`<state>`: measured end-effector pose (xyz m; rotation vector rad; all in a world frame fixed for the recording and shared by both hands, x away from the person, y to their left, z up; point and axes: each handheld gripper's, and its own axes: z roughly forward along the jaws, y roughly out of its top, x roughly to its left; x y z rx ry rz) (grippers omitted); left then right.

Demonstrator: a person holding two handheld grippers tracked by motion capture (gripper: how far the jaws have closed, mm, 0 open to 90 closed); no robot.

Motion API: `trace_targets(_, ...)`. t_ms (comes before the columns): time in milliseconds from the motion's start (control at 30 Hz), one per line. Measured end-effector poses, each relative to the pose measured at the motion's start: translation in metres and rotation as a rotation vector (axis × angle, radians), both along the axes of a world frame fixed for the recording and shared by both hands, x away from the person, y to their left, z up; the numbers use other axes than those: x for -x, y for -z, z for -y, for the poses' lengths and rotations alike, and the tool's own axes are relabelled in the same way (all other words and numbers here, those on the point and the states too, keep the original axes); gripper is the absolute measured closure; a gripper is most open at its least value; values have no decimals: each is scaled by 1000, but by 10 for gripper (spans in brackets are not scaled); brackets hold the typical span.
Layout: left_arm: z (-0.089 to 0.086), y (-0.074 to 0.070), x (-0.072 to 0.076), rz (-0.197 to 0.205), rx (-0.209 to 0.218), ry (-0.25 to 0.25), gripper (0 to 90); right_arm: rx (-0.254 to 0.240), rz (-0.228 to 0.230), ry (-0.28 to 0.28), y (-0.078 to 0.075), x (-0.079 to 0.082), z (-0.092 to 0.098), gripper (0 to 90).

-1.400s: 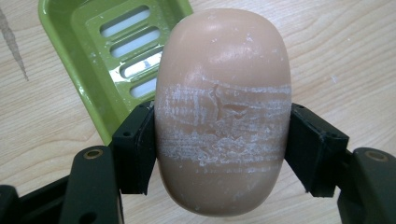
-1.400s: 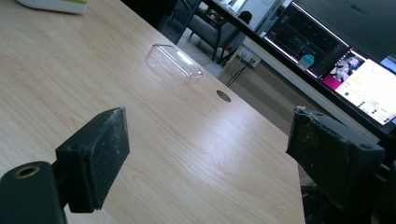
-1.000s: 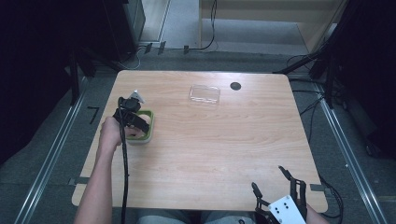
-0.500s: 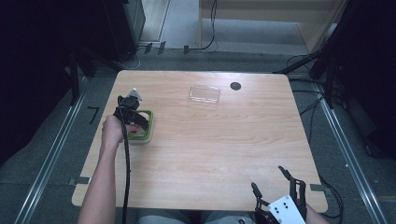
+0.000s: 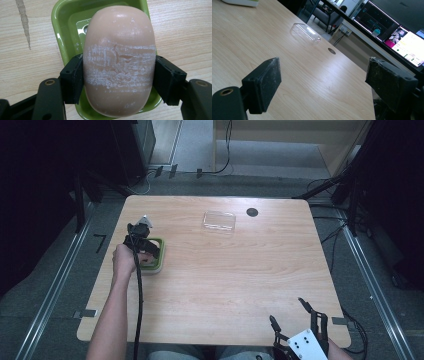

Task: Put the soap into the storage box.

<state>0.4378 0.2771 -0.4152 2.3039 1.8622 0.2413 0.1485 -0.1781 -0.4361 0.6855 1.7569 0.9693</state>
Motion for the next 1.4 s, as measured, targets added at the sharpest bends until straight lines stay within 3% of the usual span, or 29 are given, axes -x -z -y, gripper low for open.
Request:
trace_targets(833,-1,15,-3,2,-12,-10,334,-2,1,1,0,0,0,132)
trace_targets(1400,-6,16,-2,0,15,-16,331,-1,1,8,0,2,3,133)
